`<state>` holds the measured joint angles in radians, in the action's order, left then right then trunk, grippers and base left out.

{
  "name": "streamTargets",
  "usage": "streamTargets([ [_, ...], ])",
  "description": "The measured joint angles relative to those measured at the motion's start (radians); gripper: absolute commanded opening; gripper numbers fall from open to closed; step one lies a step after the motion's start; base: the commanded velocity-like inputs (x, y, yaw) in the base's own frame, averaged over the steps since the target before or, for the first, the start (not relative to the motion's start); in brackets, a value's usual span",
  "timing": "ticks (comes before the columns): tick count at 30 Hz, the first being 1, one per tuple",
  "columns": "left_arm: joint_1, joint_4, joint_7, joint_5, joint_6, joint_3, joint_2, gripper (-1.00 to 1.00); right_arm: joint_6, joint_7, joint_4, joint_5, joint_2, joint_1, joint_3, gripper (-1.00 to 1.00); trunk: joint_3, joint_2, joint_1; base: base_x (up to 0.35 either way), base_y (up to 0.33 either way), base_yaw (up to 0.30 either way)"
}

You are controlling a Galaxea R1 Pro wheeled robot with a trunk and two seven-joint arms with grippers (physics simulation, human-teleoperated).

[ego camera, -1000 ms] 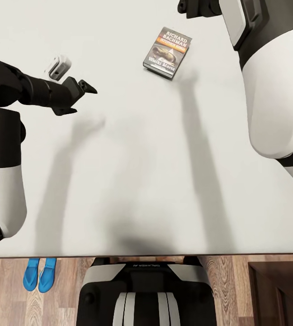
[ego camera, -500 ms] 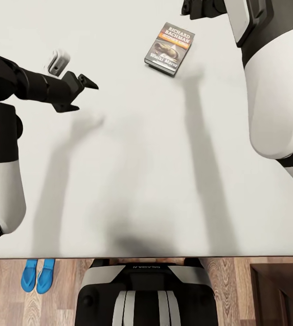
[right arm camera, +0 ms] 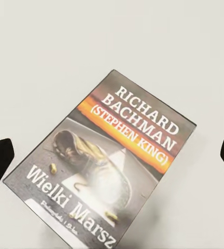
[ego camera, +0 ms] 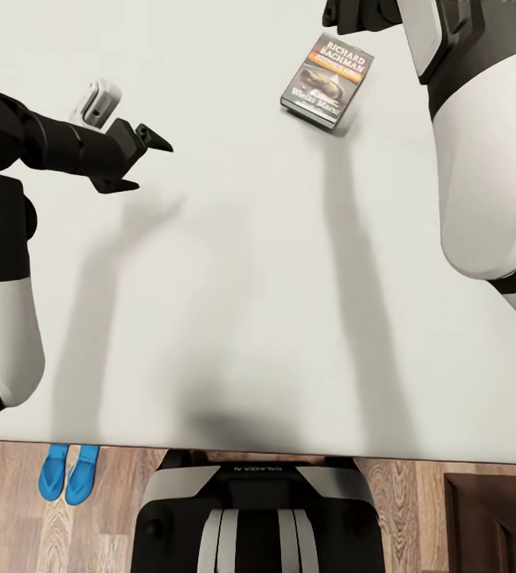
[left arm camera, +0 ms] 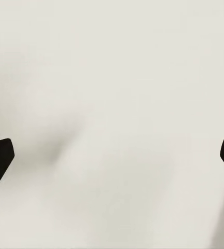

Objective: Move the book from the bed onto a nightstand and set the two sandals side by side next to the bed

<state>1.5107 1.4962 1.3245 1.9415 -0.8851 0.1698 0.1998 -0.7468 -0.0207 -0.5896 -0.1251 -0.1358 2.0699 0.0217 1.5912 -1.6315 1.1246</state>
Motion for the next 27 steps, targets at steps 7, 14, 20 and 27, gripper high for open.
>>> streamTargets([
  [7,0.002,-0.011,-0.001,0.008,0.002,0.0,0.002,1.0,0.004,0.001,0.0,0.0,0.002,-0.001,-0.002,1.0,0.023,-0.049,0.027,0.0,0.0,0.023],
  [14,0.023,-0.038,-0.001,0.01,0.002,0.0,-0.003,1.0,0.007,0.007,0.0,0.0,0.003,0.004,-0.004,1.0,0.045,-0.098,0.054,0.0,0.0,0.005],
  [20,0.041,-0.05,-0.002,0.001,0.001,0.002,-0.008,1.0,0.008,0.011,0.0,0.0,0.006,0.008,-0.007,1.0,0.045,-0.098,0.054,0.0,0.0,0.001],
  [27,0.046,-0.049,-0.002,0.002,0.0,0.001,-0.009,1.0,0.054,0.035,0.002,-0.001,0.007,0.018,-0.008,1.0,0.045,-0.098,0.054,0.0,0.0,0.0],
])
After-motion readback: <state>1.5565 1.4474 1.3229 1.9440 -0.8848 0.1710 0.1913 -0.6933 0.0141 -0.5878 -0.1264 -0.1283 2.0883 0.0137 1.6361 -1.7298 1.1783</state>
